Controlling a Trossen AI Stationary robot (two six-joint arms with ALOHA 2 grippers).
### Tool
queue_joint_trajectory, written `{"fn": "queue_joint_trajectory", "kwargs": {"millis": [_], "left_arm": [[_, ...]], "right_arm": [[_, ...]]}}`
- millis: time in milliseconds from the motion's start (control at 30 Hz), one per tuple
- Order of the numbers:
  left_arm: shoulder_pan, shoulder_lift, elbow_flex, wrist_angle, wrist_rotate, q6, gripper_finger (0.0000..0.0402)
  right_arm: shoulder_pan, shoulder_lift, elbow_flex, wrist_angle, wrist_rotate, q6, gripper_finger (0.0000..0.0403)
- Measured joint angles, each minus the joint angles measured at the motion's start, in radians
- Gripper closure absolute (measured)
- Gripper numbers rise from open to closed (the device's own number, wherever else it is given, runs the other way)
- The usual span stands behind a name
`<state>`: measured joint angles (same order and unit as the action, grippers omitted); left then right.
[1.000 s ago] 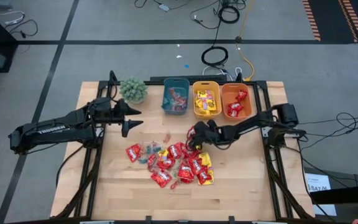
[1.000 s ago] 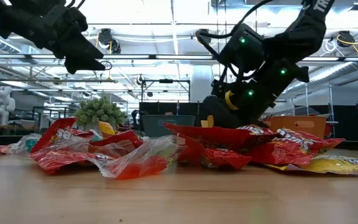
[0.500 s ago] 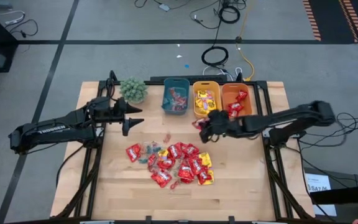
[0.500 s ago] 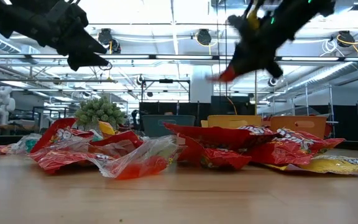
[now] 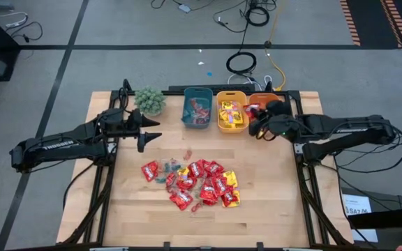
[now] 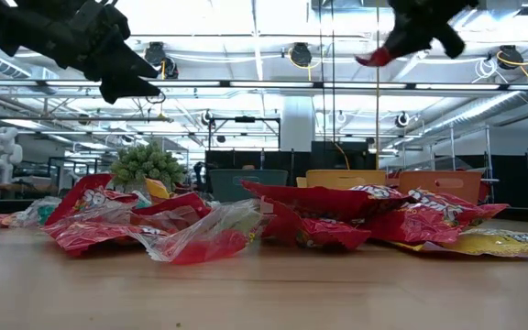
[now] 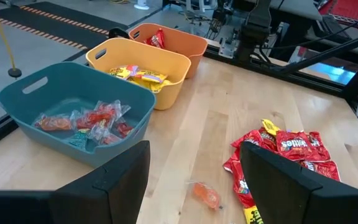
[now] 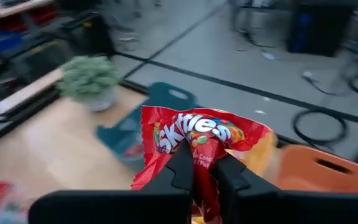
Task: Sort candy
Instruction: Put the red candy into the orange bin
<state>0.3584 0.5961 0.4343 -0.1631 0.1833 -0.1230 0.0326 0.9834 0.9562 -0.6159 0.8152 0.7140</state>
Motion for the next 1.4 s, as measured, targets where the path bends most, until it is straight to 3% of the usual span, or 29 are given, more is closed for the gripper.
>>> {"fn": "queue_joint_trajectory", "kwargs": {"millis": [167, 400, 967, 1133, 1400], "left_arm": [[0.000, 0.000, 0.000, -0.001, 0.000, 0.000, 0.0143], [0.000, 0.000, 0.000, -0.001, 0.000, 0.000, 0.0143], [0.000, 0.000, 0.000, 0.009, -0.014, -0.001, 0.0143], [0.000, 0.000, 0.000, 0.007, -0.091, 0.022, 0.0132], [0.000, 0.000, 0.000, 0.007, -0.108, 0.026, 0.0038]], "right_arm": [[-0.047, -0.015, 0.000, -0.243, 0.076, 0.208, 0.0392], [-0.127, 0.006, 0.000, -0.544, 0.069, 0.514, 0.0372], [-0.171, 0.013, 0.000, -0.507, 0.064, 0.532, 0.0123], [-0.171, 0.013, 0.000, -0.487, -0.018, 0.526, 0.0092], [-0.171, 0.013, 0.000, -0.490, -0.167, 0.495, 0.0087]]}}
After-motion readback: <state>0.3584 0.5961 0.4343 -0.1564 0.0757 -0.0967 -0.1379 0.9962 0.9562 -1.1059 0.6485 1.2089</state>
